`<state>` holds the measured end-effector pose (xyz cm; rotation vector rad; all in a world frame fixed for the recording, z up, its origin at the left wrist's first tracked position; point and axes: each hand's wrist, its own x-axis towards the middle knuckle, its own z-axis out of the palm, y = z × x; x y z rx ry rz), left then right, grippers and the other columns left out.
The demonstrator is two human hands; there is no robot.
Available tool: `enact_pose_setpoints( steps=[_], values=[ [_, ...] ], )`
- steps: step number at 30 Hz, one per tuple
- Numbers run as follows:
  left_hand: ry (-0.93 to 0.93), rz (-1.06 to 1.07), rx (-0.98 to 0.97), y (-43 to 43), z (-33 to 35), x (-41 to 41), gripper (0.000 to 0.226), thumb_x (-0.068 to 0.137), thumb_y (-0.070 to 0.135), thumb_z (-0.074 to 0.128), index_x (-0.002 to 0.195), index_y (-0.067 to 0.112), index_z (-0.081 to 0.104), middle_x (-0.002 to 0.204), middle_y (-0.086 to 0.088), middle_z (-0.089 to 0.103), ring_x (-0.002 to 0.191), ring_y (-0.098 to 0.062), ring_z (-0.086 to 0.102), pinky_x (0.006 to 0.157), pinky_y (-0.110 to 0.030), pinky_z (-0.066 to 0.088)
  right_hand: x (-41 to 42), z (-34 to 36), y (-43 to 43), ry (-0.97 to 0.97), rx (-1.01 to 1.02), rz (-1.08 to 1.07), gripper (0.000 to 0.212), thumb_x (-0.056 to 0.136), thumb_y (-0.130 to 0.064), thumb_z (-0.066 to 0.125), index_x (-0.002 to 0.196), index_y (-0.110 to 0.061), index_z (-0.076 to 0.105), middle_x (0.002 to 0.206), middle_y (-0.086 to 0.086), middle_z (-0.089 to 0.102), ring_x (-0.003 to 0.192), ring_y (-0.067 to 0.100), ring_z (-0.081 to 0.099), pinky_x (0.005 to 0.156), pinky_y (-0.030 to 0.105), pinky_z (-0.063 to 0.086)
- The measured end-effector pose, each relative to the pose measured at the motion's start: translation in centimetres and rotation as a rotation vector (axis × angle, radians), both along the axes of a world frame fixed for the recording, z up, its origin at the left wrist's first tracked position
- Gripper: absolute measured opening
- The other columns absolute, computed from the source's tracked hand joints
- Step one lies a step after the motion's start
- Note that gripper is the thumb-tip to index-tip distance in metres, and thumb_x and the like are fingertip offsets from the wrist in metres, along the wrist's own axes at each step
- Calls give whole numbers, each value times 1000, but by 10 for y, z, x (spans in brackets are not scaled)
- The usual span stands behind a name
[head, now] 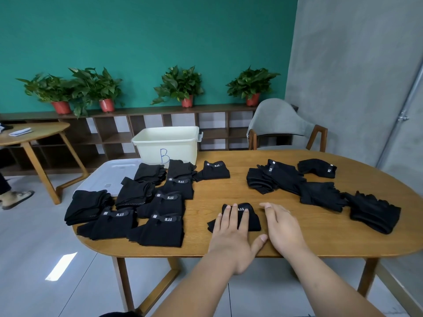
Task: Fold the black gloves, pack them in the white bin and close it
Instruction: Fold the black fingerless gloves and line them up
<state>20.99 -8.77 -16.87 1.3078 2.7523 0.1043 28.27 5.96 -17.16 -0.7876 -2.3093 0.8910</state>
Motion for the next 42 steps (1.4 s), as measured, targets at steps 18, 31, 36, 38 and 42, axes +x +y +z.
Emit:
enact_pose_setpoints(
  steps=[18, 31, 36, 38, 42],
  values=[
    [-24, 11, -49, 23, 12, -109, 88, 99, 80, 9, 167, 30, -13, 175, -1, -22, 159, -19, -25, 131, -46, -8, -16, -9, -11, -449, 338, -68, 53, 111, -42, 20, 162, -30, 30, 172, 0, 21, 160, 23, 11, 129, 41, 17],
    [103, 46, 49, 36, 2, -144, 85, 100, 78, 5, 169, 29, -6, 175, -3, -19, 158, -19, -28, 131, -48, -10, -15, -5, -12, -453, 326, -55, 53, 110, -42, 21, 160, -32, 32, 170, -3, 24, 159, 22, 14, 127, 40, 21],
    [169, 52, 106, 41, 8, -128, 84, 101, 77, 5, 169, 28, -5, 175, -5, -21, 158, -25, -29, 131, -49, -10, -15, -7, -11, -450, 326, -60, 53, 109, -42, 21, 159, -32, 34, 169, -3, 26, 158, 22, 15, 126, 40, 22],
    [128, 85, 72, 48, 9, -117, 86, 101, 78, 5, 169, 27, -4, 175, -6, -21, 160, -28, -24, 131, -49, -8, -15, -7, -12, -454, 328, -64, 53, 109, -42, 22, 159, -32, 35, 169, -3, 27, 158, 22, 16, 126, 40, 22],
    [63, 147, -30, 56, 8, -115, 90, 98, 80, 1, 168, 26, -9, 175, -8, -20, 160, -30, -22, 131, -51, -8, -15, -6, -12, -451, 321, -62, 53, 109, -42, 22, 159, -32, 35, 168, -3, 27, 158, 21, 16, 126, 40, 22]
  ],
)
